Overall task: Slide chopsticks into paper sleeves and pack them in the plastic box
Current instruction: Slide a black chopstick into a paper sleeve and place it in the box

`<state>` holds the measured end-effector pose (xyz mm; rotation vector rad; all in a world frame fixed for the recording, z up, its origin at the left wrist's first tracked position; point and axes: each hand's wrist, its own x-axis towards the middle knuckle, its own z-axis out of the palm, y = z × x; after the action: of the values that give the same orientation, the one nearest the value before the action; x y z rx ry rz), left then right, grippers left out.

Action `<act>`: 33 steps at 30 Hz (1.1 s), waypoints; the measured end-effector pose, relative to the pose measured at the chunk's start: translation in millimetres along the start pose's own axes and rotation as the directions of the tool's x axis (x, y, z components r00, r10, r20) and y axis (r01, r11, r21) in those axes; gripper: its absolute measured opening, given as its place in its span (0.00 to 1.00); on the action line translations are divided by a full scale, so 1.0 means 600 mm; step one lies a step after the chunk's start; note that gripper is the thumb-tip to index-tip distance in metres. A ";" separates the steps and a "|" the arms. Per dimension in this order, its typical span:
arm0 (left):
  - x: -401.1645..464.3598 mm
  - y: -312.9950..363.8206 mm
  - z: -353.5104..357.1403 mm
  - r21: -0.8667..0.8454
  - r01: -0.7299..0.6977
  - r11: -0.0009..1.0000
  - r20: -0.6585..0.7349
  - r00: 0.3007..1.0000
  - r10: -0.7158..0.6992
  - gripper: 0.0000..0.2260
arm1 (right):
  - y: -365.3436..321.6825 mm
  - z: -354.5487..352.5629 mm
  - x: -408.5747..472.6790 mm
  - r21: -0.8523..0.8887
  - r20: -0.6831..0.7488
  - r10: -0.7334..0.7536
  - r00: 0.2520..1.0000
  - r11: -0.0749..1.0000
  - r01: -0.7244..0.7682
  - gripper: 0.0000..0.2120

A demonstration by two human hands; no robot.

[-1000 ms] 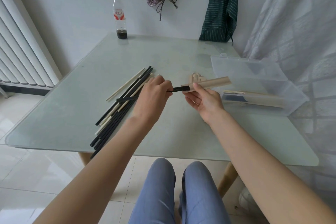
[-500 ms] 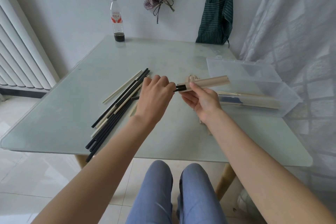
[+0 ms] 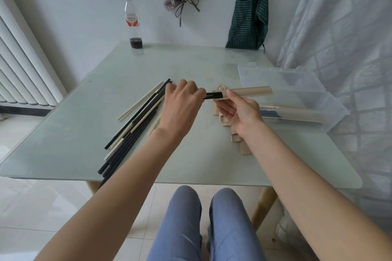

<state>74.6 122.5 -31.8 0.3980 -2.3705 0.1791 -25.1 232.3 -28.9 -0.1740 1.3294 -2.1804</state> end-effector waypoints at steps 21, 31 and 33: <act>0.145 0.161 0.081 -0.562 0.246 0.790 0.338 0.940 -0.052 0.11 | -0.148 -0.167 0.061 -0.728 -0.204 -0.362 0.910 0.678 0.106 0.12; 0.175 0.215 0.134 -0.377 0.194 0.906 0.482 0.876 0.013 0.11 | -0.143 -0.223 0.105 -0.991 0.112 -0.269 0.957 -0.099 0.088 0.09; 0.174 0.215 0.140 -0.464 0.208 0.861 0.507 0.859 0.066 0.13 | -0.143 -0.225 0.104 -0.986 0.108 -0.256 0.961 -0.153 0.070 0.11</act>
<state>-94.5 199.6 -25.0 0.2989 -2.7798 -0.6646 -164.3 333.1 -34.2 -0.8426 2.9564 -0.6144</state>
